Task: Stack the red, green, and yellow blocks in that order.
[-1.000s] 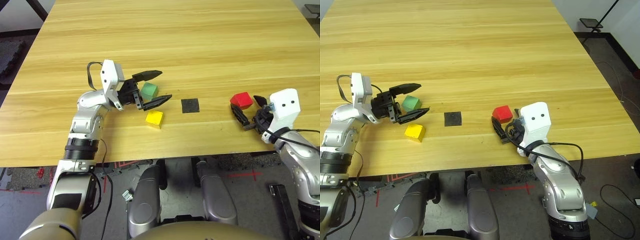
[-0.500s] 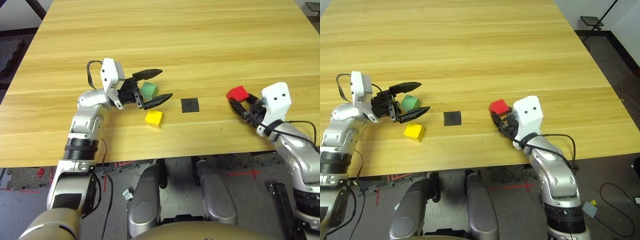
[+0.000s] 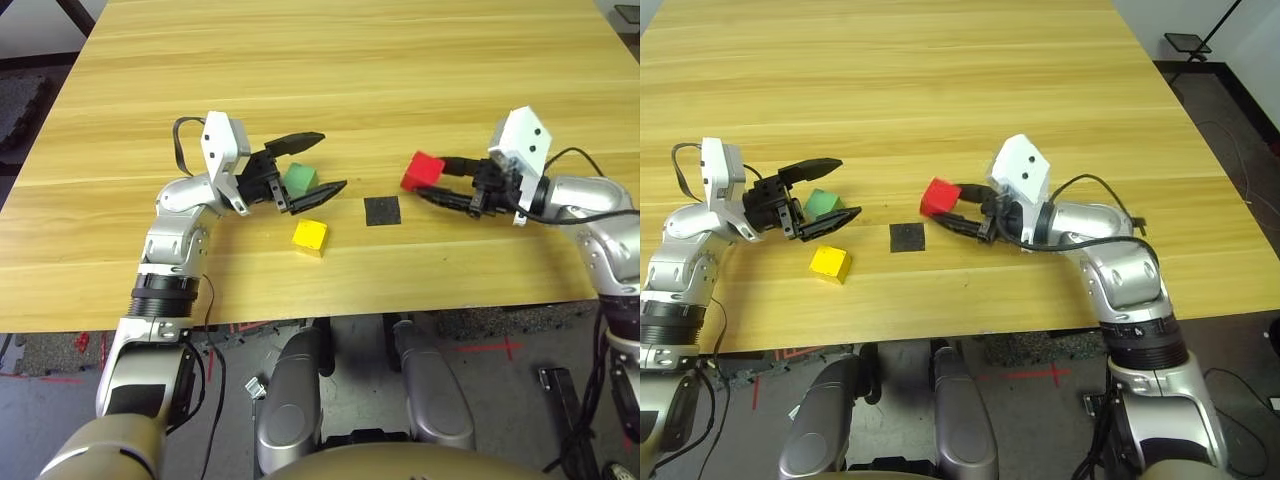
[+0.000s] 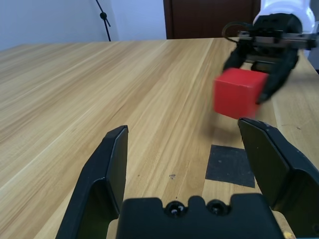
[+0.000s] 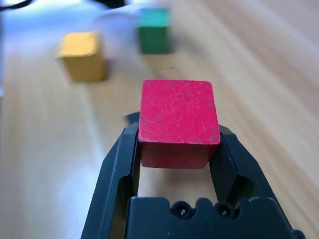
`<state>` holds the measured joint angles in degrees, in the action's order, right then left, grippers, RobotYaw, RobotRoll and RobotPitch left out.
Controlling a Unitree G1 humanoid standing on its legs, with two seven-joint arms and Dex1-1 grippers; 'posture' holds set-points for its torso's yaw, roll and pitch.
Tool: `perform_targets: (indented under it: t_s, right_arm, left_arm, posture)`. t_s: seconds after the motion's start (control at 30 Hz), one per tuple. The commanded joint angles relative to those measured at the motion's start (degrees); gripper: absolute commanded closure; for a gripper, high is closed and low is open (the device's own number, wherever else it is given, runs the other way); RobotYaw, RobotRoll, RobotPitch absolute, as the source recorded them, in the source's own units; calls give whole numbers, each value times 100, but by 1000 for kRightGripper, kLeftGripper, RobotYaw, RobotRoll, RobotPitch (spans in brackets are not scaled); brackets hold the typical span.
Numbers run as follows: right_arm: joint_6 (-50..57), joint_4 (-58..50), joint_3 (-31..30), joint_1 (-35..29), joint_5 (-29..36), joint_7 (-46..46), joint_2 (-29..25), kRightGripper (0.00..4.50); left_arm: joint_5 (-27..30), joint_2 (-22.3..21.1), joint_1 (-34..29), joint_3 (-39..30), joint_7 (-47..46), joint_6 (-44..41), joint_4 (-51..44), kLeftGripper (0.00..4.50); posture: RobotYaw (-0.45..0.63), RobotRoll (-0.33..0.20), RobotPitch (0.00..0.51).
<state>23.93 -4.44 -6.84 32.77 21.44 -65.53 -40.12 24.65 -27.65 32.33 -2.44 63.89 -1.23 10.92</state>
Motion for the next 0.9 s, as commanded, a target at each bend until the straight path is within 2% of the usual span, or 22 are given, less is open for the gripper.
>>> perform_targets:
  t_s: [0.03,0.47,0.9]
  right_arm:
    - [-292,236,-178,149,-84,-445,-54,2463]
    - [-2051,2159,-779,1191,-869,-1589,404,2463]
    - [-2523,2679,-765,1163,-1206,-1486,909,2463]
  left_arm:
    - [-47,-37,-151,16,-26,9,-175,0]
    - [-20,-69,-248,-2,-166,-36,-357,0]
    - [13,-100,-418,-10,-288,-157,-646,0]
  posture:
    - [240,-8,279]
    - [291,4,269]
    - [312,17,268]
